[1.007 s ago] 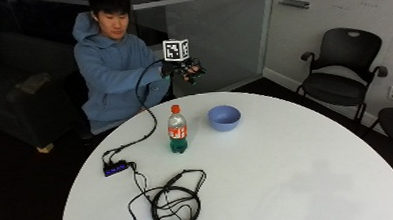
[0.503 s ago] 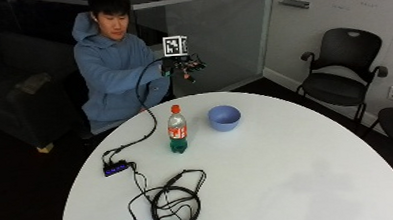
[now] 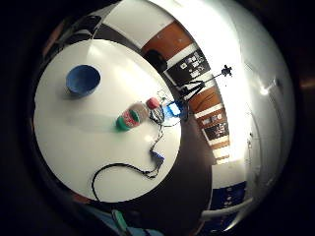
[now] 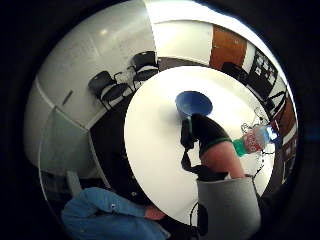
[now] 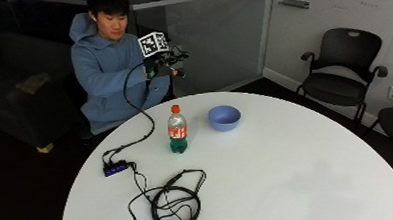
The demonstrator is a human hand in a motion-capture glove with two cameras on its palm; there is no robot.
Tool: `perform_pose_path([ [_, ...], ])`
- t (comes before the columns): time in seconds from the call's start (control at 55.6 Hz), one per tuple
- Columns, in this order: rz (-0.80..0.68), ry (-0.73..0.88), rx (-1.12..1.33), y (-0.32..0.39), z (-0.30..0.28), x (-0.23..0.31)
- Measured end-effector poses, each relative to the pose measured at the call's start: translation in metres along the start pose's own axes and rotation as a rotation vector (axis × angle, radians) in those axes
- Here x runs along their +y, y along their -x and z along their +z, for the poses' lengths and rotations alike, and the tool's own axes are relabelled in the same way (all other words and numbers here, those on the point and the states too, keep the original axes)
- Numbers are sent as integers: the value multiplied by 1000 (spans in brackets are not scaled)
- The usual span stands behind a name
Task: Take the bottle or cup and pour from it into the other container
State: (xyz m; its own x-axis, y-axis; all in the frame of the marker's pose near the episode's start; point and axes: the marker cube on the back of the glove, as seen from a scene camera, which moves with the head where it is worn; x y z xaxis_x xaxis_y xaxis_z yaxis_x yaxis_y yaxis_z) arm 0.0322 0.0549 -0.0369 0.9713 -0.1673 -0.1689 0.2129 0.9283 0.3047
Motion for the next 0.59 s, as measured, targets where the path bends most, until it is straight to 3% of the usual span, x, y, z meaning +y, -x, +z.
perform_pose_path([
  [0.054,173,-34,46,-12,1,2],
  [0.288,243,-210,-16,-69,-1,45],
  [0.593,388,-257,-209,-140,19,97],
])
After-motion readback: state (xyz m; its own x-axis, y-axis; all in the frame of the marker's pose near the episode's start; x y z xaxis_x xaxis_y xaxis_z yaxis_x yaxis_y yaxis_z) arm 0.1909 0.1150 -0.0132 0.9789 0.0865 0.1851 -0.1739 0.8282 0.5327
